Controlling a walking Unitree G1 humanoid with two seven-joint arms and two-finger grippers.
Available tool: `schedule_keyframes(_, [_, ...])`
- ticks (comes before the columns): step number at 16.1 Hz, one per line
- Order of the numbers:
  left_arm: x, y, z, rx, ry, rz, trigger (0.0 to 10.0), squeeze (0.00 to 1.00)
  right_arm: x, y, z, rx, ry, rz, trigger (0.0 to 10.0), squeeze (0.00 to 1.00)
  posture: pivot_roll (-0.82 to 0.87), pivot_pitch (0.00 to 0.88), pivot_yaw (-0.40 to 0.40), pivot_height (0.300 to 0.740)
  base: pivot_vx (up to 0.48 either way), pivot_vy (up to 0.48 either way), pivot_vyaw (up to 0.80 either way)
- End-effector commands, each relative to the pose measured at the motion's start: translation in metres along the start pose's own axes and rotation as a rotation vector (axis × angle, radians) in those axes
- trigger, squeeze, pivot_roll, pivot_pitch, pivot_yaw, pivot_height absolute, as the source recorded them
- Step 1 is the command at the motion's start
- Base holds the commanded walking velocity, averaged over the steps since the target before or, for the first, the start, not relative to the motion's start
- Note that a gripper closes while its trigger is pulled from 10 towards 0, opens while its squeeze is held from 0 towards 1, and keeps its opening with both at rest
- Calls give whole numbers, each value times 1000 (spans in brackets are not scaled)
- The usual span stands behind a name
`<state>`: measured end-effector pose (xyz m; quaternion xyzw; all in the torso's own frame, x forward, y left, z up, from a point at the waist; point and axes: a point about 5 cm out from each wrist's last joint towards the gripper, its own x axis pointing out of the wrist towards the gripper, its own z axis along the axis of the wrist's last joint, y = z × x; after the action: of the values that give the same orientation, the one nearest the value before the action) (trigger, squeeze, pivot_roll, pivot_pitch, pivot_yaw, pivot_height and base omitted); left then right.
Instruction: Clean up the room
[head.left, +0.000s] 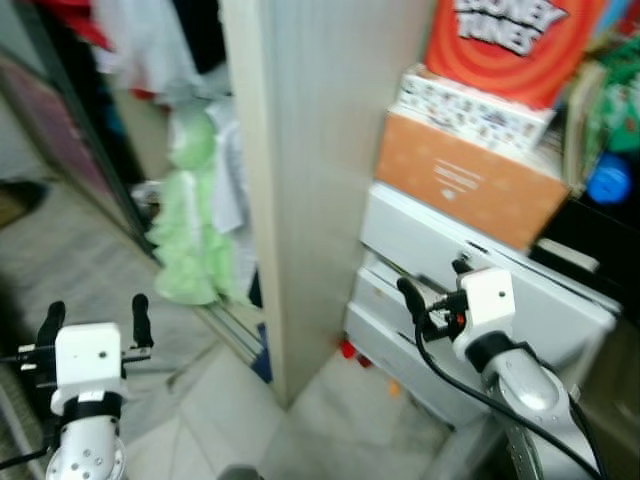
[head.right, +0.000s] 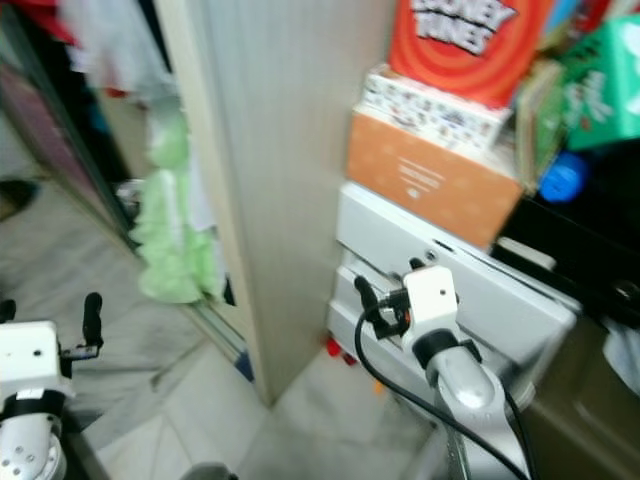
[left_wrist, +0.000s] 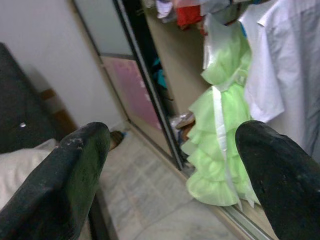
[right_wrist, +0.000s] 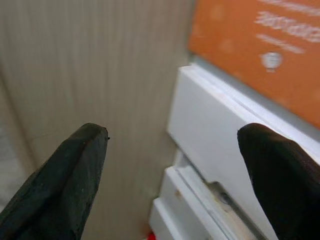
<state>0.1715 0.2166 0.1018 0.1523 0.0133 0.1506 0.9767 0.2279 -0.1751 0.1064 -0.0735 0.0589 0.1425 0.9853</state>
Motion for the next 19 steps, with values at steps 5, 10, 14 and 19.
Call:
schedule_keyframes(5, [0, -2, -1, 16, 14, 1, 10000, 0, -7, -3, -7, 15, 49, 109, 10000, 0, -55, 0, -43, 740, 0, 0, 800])
schedule_keyframes(10, [-5, -5, -2, 6, 19, -14, 10000, 0, -24, -19, -19, 3, 97, 88, 10000, 0, -60, 0, -39, 740, 0, 0, 800])
schedule_keyframes(14, [1, -9, 2, 4, 10, -39, 10000, 0, -21, -17, -19, 37, 93, 71, 10000, 0, -61, 0, -33, 740, 0, 0, 152])
schedule_keyframes(19, [3, -9, 2, 5, 7, -42, 10000, 0, -18, -12, -16, 39, 70, 98, 10000, 0, -57, 0, -33, 740, 0, 0, 248])
